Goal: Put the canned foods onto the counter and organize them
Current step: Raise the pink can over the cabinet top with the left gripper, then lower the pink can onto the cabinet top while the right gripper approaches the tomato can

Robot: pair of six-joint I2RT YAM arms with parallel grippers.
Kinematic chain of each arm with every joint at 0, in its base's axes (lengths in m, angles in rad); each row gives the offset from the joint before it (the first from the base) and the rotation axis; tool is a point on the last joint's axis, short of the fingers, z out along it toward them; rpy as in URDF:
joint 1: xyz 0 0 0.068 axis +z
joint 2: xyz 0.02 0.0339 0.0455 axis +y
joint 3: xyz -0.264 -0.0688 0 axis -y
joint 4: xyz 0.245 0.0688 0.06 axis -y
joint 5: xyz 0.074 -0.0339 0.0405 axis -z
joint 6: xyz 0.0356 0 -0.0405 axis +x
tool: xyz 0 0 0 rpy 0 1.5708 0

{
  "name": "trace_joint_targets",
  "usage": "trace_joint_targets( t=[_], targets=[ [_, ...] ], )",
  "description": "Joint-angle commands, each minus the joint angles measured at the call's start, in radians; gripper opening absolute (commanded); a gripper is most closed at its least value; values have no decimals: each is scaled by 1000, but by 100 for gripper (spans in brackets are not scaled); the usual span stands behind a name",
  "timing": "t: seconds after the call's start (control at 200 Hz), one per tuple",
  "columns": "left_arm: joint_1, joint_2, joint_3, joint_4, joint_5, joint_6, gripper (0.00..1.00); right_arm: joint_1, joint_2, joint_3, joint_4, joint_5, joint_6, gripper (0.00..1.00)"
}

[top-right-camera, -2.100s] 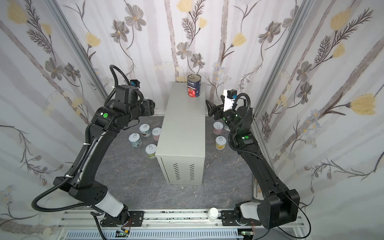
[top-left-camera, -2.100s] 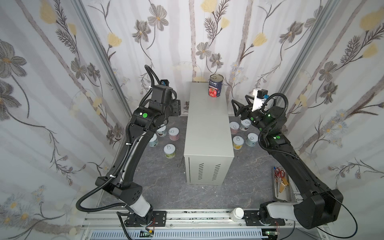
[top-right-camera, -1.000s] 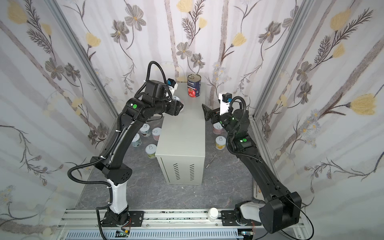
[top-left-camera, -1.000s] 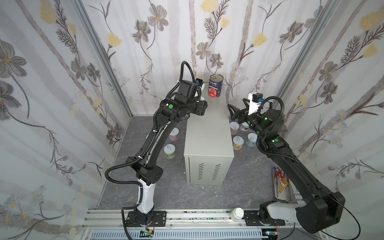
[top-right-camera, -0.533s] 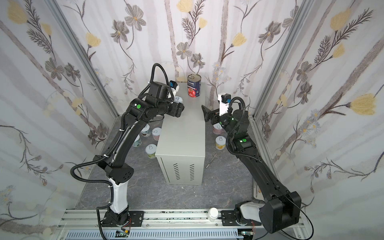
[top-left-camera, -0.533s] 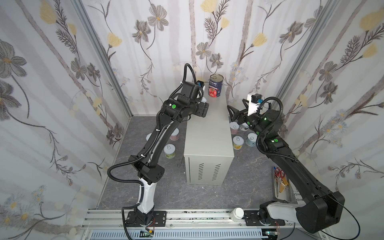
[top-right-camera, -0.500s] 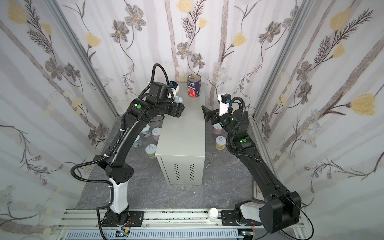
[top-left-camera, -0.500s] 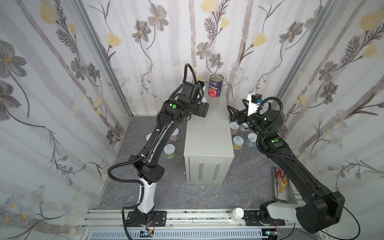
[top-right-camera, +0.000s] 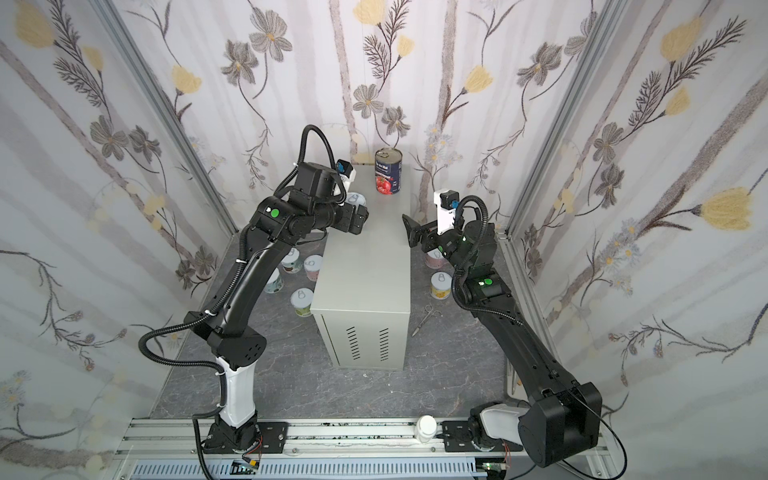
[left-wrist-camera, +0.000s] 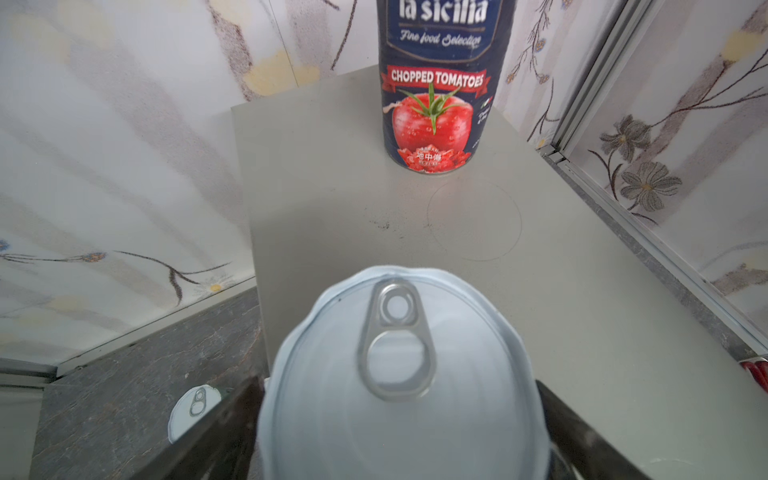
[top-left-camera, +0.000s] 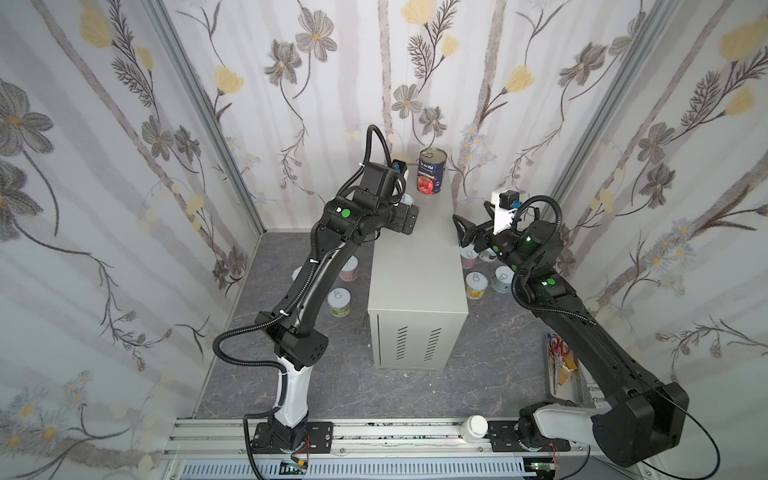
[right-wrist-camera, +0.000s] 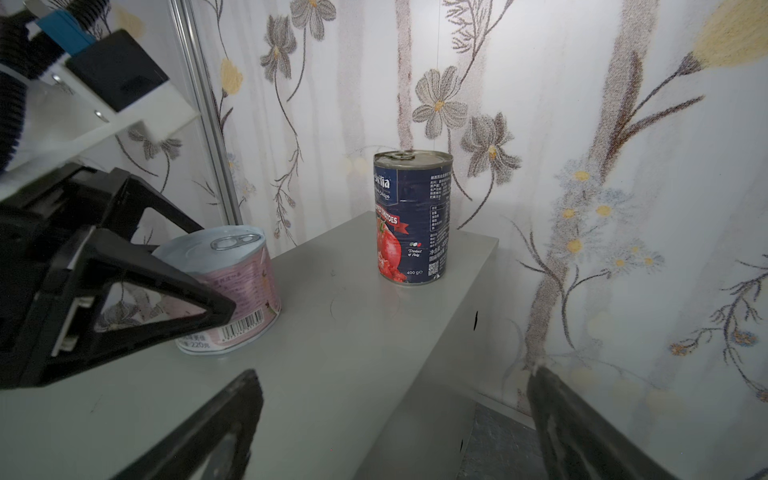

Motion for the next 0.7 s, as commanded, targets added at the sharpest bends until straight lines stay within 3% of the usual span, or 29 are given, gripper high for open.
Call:
trace_joint_targets(
  t=[0.0,0.26,0.445,0.595,0.695],
  targets=[
    [0,-48,-30,49,12,37,100,0,-15,1,1,-60,-52,100],
    [0,-188,-240,111,28,91,100,4,-50,-62,24,-144,-45,100],
    [2,-395,-613,401,-13,79,100,31,-70,-41,-7,-199,22,100],
    [3,-491,-792,512,39,74,100,62,-50,38,-120,-187,61,99],
    [6,-572,-953,681,70,57,98,82,-31,68,-164,-151,59,99]
  ],
)
